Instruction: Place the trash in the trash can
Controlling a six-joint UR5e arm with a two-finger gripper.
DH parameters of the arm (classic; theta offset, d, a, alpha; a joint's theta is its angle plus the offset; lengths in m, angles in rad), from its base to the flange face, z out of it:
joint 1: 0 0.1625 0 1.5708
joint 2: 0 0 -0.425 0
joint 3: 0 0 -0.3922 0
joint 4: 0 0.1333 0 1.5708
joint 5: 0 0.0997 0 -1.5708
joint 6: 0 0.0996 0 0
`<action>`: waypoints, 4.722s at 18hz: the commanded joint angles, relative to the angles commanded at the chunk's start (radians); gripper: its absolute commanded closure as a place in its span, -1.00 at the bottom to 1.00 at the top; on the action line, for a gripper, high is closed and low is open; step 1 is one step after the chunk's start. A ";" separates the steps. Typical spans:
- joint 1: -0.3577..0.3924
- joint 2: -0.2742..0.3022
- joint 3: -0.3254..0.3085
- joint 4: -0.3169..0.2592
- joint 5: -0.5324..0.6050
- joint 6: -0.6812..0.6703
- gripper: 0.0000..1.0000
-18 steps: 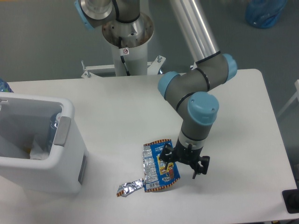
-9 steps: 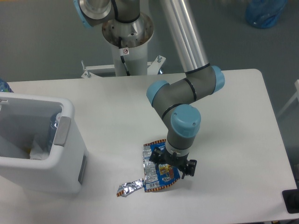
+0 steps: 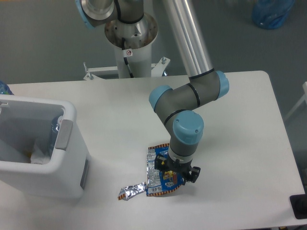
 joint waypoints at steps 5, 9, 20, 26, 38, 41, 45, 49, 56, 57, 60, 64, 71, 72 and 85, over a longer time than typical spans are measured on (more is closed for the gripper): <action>-0.002 0.009 -0.003 0.000 0.000 -0.006 1.00; -0.002 0.014 0.000 0.000 -0.002 -0.092 1.00; -0.018 0.107 0.116 0.002 -0.060 -0.234 1.00; -0.025 0.205 0.170 0.002 -0.259 -0.399 1.00; -0.113 0.439 0.236 0.002 -0.472 -0.541 1.00; -0.193 0.468 0.215 0.002 -0.482 -0.513 1.00; -0.285 0.489 0.172 0.002 -0.479 -0.463 1.00; -0.340 0.483 0.132 0.002 -0.476 -0.391 1.00; -0.347 0.477 0.068 0.002 -0.472 -0.276 1.00; -0.347 0.476 0.063 0.002 -0.472 -0.273 1.00; -0.347 0.477 0.037 0.002 -0.477 -0.271 1.00; -0.347 0.479 0.003 0.002 -0.476 -0.270 0.93; -0.342 0.495 -0.006 0.000 -0.480 -0.272 -0.12; -0.342 0.499 -0.005 0.000 -0.480 -0.272 -0.17; -0.212 0.526 0.000 -0.003 -0.373 -0.284 -1.00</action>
